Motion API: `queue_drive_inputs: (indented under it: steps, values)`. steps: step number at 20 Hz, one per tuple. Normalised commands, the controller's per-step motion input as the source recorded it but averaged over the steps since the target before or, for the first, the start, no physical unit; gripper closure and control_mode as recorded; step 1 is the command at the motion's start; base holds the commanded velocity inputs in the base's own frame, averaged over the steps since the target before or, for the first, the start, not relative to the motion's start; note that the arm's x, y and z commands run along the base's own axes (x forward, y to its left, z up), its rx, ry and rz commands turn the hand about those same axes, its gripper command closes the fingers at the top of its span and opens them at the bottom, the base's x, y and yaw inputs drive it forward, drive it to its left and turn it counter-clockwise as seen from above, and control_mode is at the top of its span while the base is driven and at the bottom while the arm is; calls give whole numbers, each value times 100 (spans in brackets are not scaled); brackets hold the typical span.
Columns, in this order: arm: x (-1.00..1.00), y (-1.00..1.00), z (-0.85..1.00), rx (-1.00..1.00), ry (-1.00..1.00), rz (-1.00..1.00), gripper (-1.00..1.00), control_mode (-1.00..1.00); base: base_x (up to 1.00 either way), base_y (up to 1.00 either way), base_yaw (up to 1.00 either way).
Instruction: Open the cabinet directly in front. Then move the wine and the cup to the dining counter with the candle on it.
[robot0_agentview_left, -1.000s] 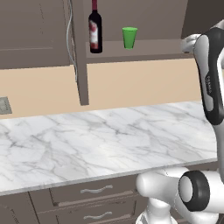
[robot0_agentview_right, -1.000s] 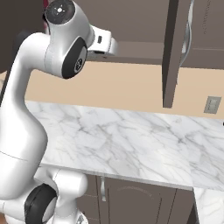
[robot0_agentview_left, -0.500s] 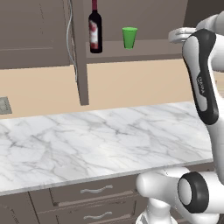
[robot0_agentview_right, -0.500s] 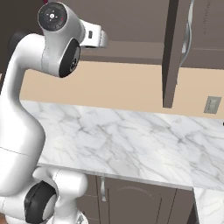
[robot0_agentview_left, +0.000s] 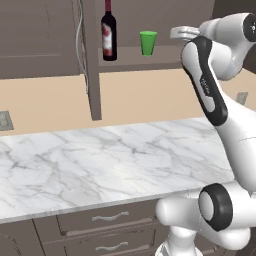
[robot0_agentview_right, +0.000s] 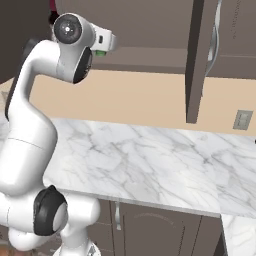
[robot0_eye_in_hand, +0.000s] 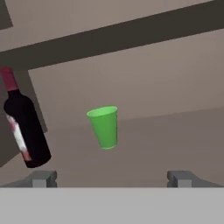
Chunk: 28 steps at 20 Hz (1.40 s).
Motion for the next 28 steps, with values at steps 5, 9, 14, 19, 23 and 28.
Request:
queue_drive_inputs:
  steps: [5,9,14,19,23,28]
  values:
    - [30,0,27,0,7,0,-100,-100,0,0,0]
    - [12,0,5,0,3,0,-100,-100,0,0,0]
    - [6,3,-10,0,0,0,-100,-100,0,0,0]
    - [29,6,-4,0,0,0,-100,-100,0,0,0]
    - [58,4,0,0,3,0,-100,-100,0,0,0]
    - [70,7,0,0,12,0,-100,-100,0,0,0]
